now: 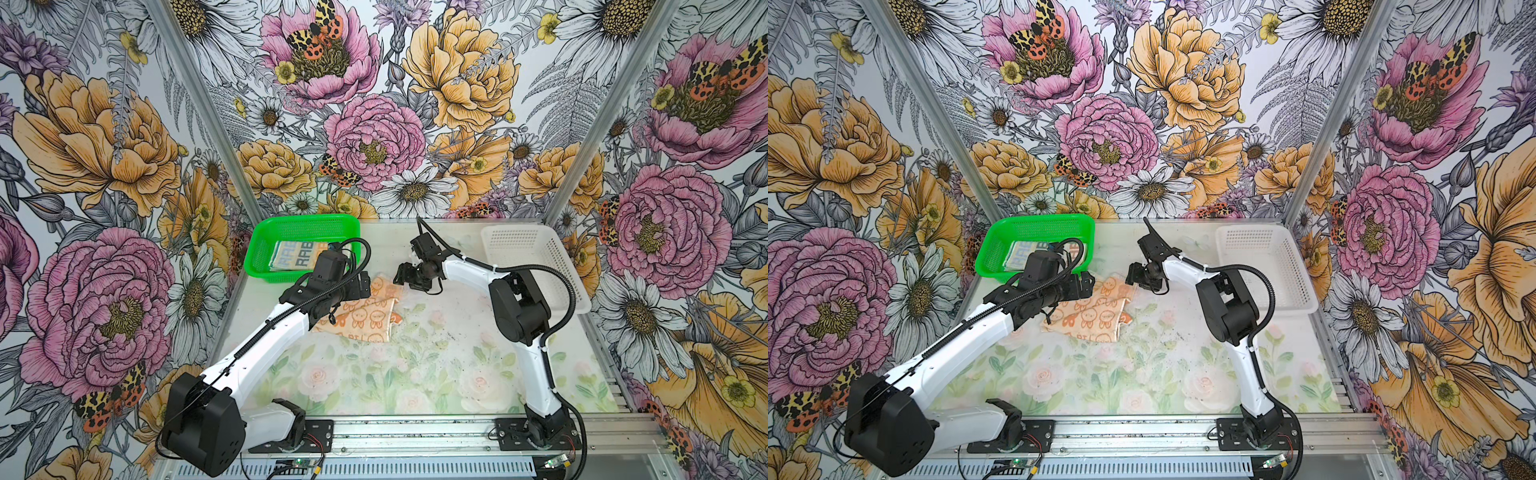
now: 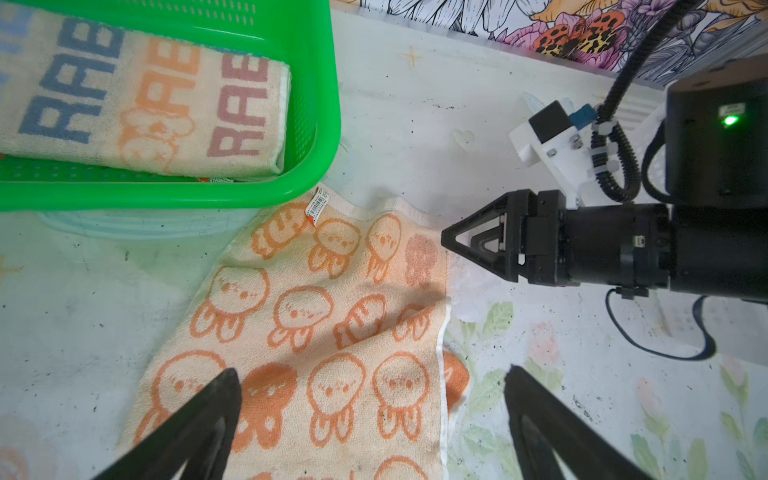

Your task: Fold and stack the towels

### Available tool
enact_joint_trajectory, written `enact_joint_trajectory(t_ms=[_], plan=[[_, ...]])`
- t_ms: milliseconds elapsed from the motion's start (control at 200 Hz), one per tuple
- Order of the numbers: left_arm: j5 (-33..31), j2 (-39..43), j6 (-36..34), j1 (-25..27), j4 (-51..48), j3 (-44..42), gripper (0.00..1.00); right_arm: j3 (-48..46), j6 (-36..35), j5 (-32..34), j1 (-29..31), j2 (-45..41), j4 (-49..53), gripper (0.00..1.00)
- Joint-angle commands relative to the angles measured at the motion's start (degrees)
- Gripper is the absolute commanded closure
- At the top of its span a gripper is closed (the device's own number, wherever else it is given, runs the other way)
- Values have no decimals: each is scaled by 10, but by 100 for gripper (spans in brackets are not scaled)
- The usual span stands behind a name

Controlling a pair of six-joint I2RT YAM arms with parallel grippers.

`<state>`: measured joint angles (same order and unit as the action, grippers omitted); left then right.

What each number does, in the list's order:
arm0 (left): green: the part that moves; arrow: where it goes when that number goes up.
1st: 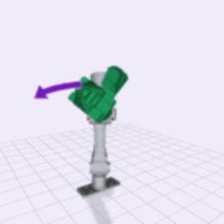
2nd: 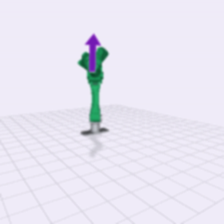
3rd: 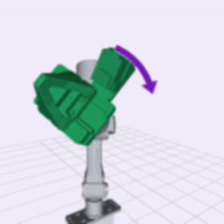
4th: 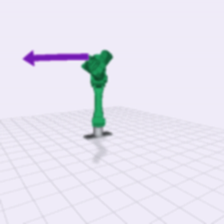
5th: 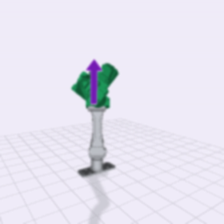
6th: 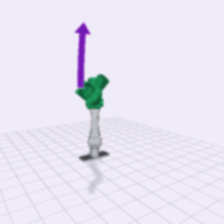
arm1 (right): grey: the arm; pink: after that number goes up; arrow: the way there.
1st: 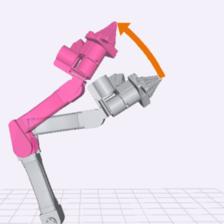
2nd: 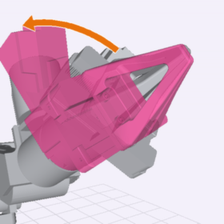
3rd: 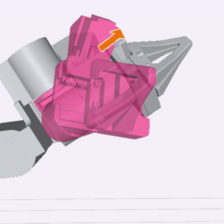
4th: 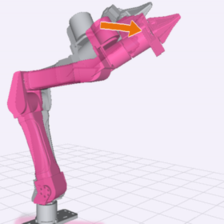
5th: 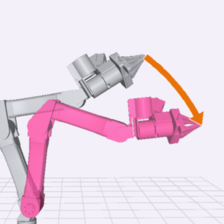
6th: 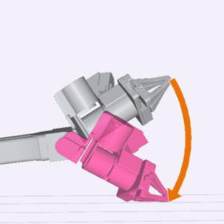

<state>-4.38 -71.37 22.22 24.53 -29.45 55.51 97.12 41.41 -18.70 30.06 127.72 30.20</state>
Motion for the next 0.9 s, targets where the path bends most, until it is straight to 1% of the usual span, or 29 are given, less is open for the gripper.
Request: enact_joint_trajectory(t_ms=[0, 150, 295, 395, 555, 651, 731, 846, 896], plan=[[15, 10, 8, 3, 23, -5, 1, 22, 7, 2, 2, 26, -11, 36], [23, 13, 20, 3, 35, -16, 1, 27, 9, 5, 10, 37, -11, 43], [44, 6, 42, 2, 56, -39, 1, 31, 11, 5, 13, 54, -11, 49], [61, 5, 61, 2, 78, -61, 1, 31, 13, 17, 15, 58, -11, 53], [106, -12, 109, -8, 139, -105, 1, 35, 14, 32, 17, 76, -10, 67], [119, -38, 121, -8, 172, -123, 1, 36, 16, 45, 17, 87, -10, 81], [125, -61, 126, -7, 188, -134, 1, 40, 18, 47, 17, 96, -10, 90], [133, -88, 127, -2, 202, -142, 1, 52, 21, 43, 17, 106, -11, 100], [135, -97, 126, 1, 205, -143, 1, 58, 22, 40, 17, 107, -11, 100]])
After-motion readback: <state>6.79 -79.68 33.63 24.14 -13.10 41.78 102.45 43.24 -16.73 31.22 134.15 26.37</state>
